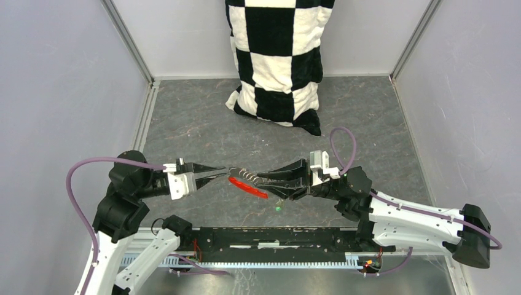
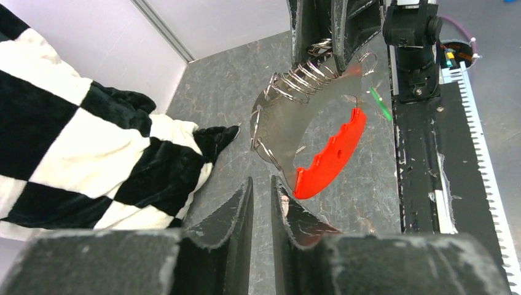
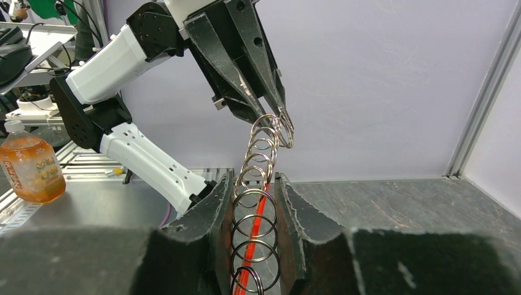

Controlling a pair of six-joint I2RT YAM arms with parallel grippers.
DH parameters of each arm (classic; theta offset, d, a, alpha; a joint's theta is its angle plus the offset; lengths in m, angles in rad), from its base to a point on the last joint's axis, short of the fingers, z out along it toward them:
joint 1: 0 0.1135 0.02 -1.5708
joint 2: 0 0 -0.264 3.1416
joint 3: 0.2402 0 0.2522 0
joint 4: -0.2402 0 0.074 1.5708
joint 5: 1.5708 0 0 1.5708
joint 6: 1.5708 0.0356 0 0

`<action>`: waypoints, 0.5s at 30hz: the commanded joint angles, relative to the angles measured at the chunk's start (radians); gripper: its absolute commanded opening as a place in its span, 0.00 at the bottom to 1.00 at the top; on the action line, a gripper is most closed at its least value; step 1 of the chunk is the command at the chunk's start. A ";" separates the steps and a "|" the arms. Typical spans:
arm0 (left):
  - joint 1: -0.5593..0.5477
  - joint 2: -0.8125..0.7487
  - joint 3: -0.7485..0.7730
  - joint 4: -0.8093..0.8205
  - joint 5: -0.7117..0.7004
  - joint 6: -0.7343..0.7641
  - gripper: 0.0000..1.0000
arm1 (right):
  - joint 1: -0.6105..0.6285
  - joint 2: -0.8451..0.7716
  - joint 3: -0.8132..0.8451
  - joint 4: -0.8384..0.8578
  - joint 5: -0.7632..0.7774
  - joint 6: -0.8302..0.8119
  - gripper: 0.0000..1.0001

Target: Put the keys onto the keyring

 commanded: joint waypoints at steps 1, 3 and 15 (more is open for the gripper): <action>0.000 0.001 -0.007 0.037 0.021 -0.006 0.33 | -0.004 -0.005 0.031 0.069 0.006 0.019 0.00; -0.001 0.003 -0.007 0.033 0.032 -0.015 0.39 | -0.003 -0.006 0.031 0.067 0.006 0.020 0.00; 0.000 0.034 -0.030 0.107 0.034 -0.100 0.42 | -0.004 0.015 0.029 0.082 -0.005 0.036 0.00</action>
